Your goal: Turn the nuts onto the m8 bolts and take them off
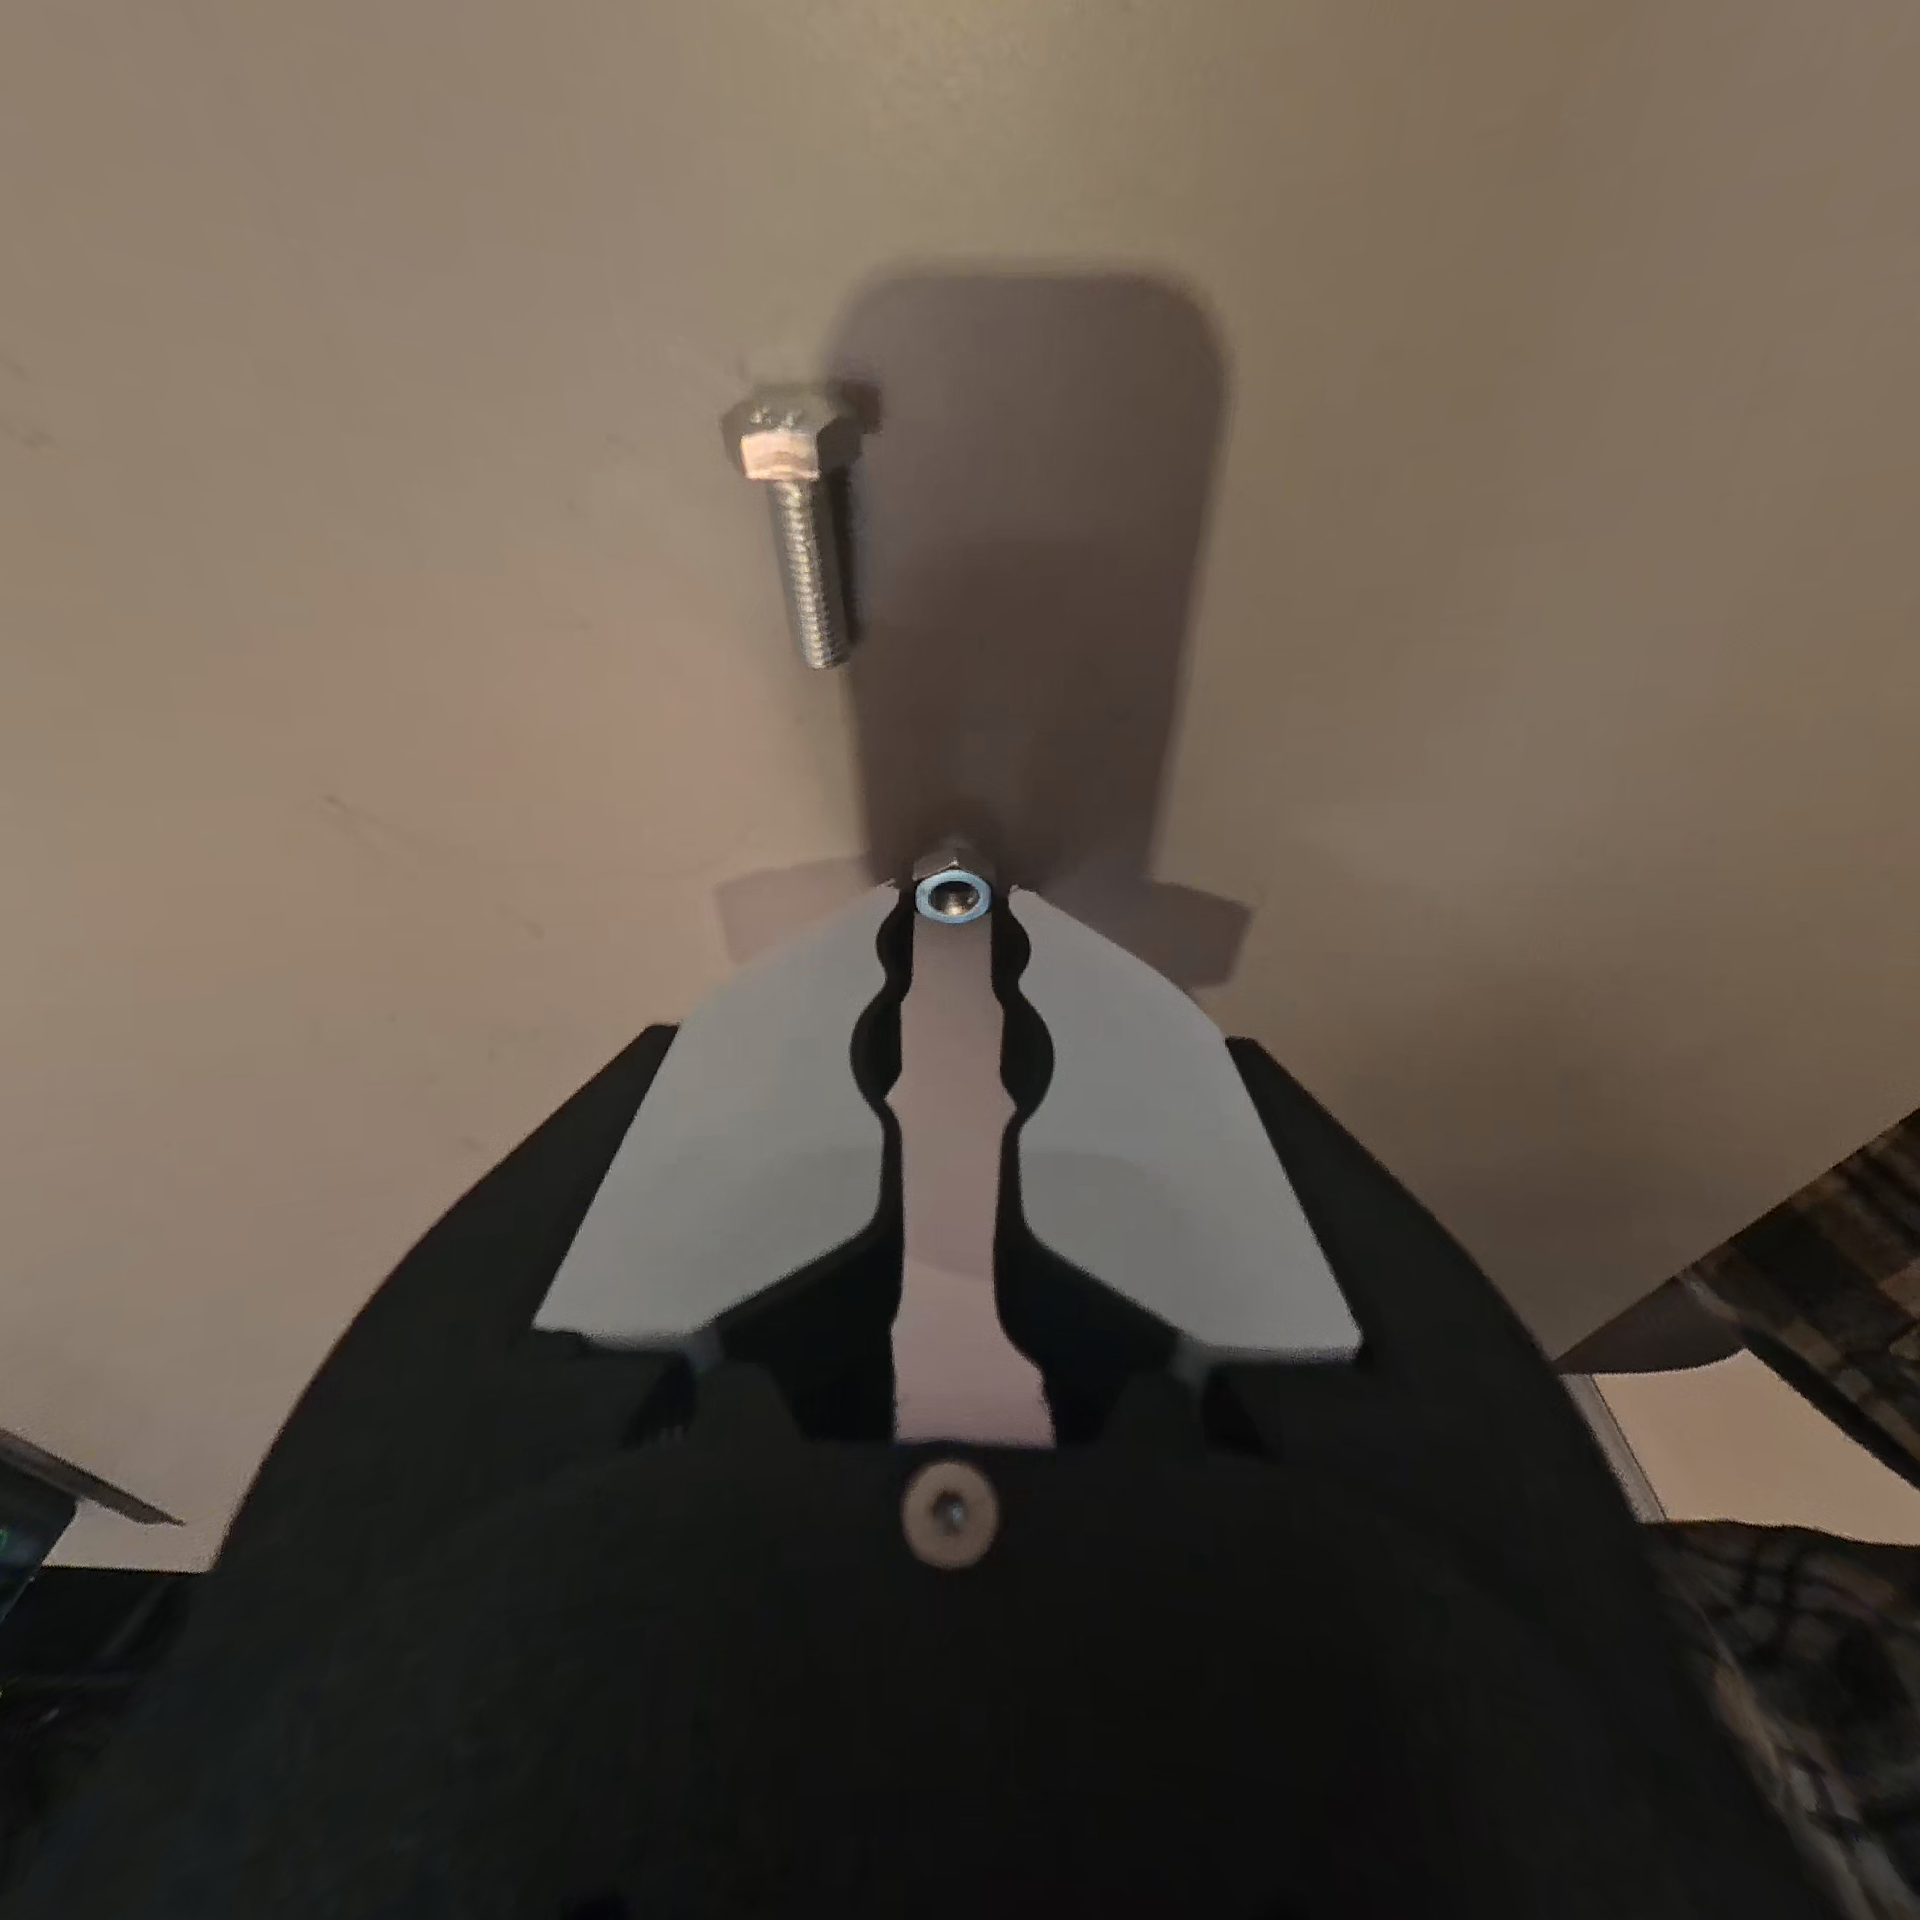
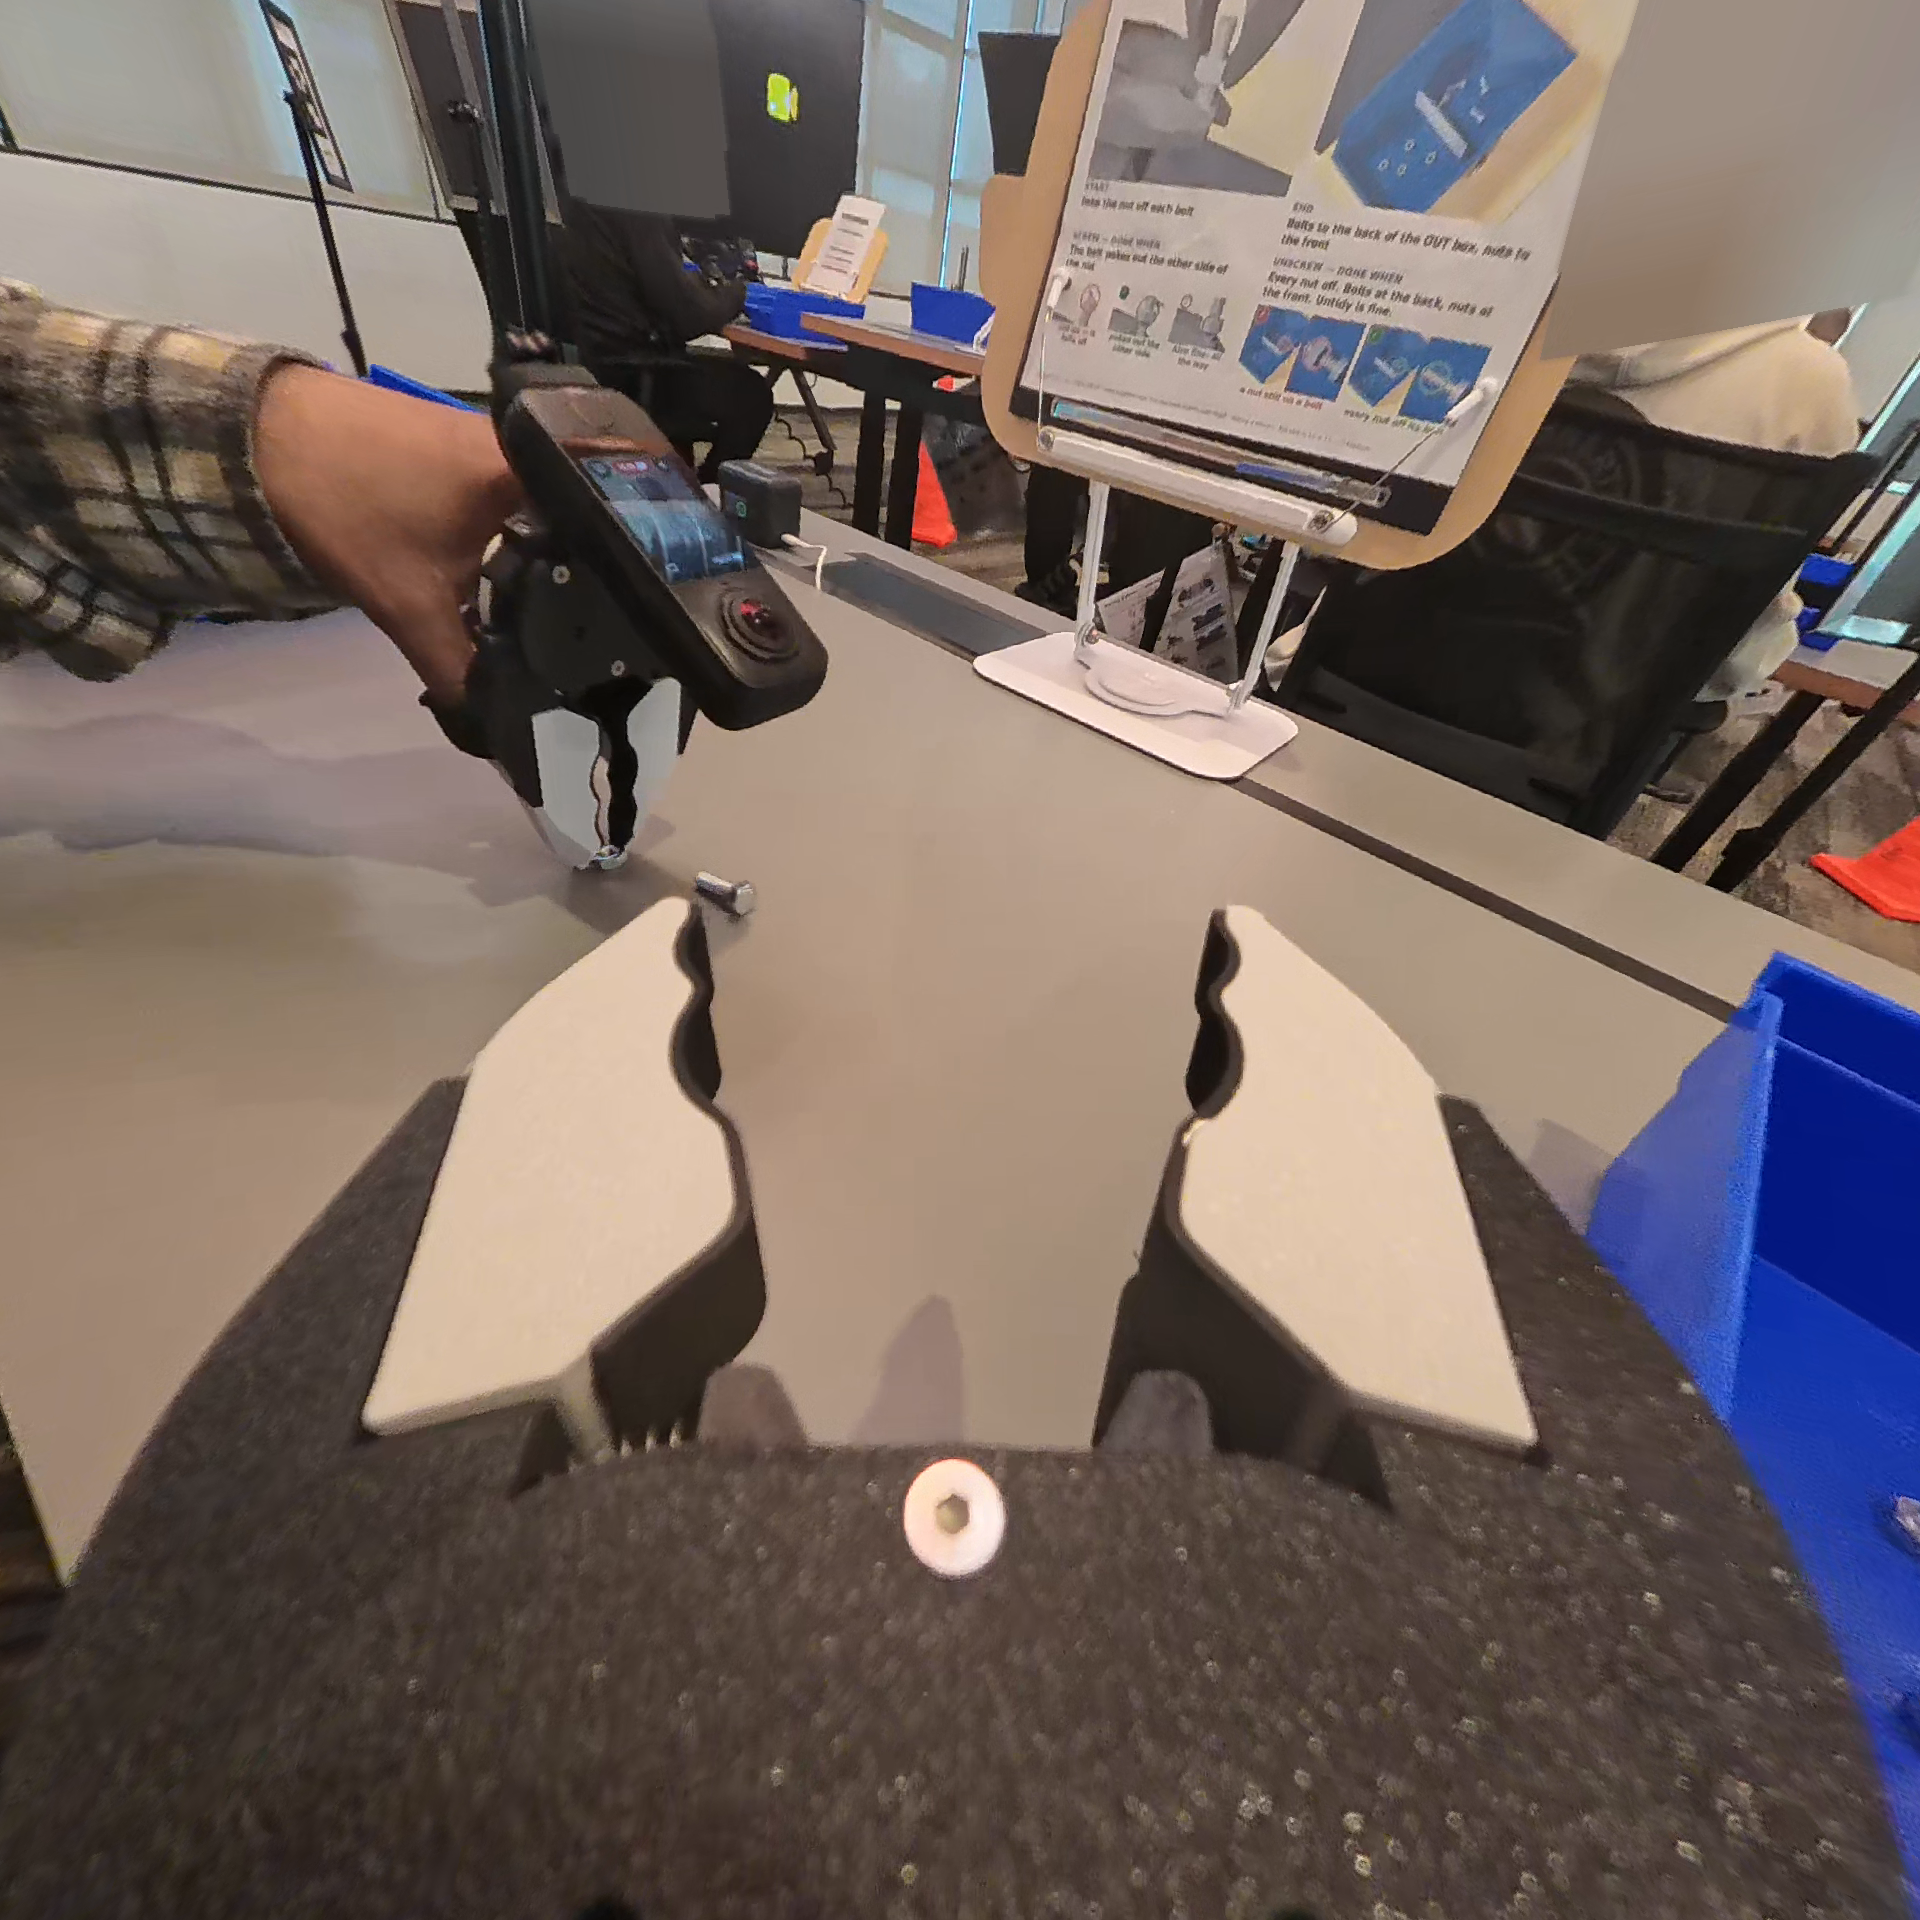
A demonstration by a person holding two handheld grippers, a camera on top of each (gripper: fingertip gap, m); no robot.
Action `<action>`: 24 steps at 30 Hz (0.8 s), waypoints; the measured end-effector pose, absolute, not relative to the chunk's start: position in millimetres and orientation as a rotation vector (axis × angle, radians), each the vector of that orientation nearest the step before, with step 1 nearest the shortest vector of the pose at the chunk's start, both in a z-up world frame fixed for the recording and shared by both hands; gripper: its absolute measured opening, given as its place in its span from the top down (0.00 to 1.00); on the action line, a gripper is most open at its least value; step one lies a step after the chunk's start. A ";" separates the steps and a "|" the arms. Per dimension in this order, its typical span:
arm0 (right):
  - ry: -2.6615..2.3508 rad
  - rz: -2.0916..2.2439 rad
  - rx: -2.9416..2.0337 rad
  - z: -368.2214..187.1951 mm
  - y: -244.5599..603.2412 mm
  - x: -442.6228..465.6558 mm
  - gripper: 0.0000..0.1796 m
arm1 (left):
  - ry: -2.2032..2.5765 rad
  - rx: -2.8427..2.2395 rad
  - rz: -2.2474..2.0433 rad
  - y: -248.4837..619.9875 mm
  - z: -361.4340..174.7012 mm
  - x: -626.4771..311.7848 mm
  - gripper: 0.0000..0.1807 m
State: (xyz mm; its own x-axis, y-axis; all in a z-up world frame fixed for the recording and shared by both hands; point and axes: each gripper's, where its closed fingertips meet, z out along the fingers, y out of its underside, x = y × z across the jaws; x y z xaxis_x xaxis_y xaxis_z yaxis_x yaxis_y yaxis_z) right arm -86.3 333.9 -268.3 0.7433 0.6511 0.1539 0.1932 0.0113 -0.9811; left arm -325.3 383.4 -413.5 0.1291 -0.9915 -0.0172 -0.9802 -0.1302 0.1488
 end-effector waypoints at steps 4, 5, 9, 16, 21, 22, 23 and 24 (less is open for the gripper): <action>-0.734 0.404 -1.574 -273.9 335.6 -91.5 0.50 | -2.024 2.318 -0.184 386.3 -413.2 -321.0 0.91; -0.739 0.398 -1.577 -274.5 335.4 -92.0 0.50 | -2.030 2.327 -0.185 387.1 -413.1 -320.2 0.90; -0.741 0.393 -1.576 -274.5 334.3 -92.4 0.50 | -2.040 2.386 -0.143 389.3 -409.9 -318.4 0.86; -0.757 0.416 -1.568 -273.7 338.3 -96.4 0.50 | -2.073 2.723 0.304 410.4 -369.0 -304.1 0.81; -0.805 0.459 -1.564 -275.8 347.7 -110.2 0.50 | -2.144 3.068 0.777 447.5 -326.4 -301.6 0.79; -0.825 0.469 -1.565 -276.4 350.4 -114.7 0.51 | -2.175 3.119 0.855 453.9 -320.8 -303.5 0.79; -0.848 0.478 -1.564 -277.1 353.4 -119.9 0.51 | -2.207 3.157 0.939 458.4 -316.5 -305.4 0.79; -0.876 0.486 -1.564 -277.9 356.5 -125.6 0.51 | -2.223 3.190 1.019 461.8 -314.0 -308.0 0.80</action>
State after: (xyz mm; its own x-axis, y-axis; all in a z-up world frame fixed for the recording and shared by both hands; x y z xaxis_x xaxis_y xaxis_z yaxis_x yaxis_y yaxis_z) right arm -125.6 356.5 -277.9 0.6268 0.7604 0.1701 0.2588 0.0028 -0.9659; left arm -308.0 461.8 -314.0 0.3934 -0.9144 -0.0955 -0.5242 -0.1378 -0.8404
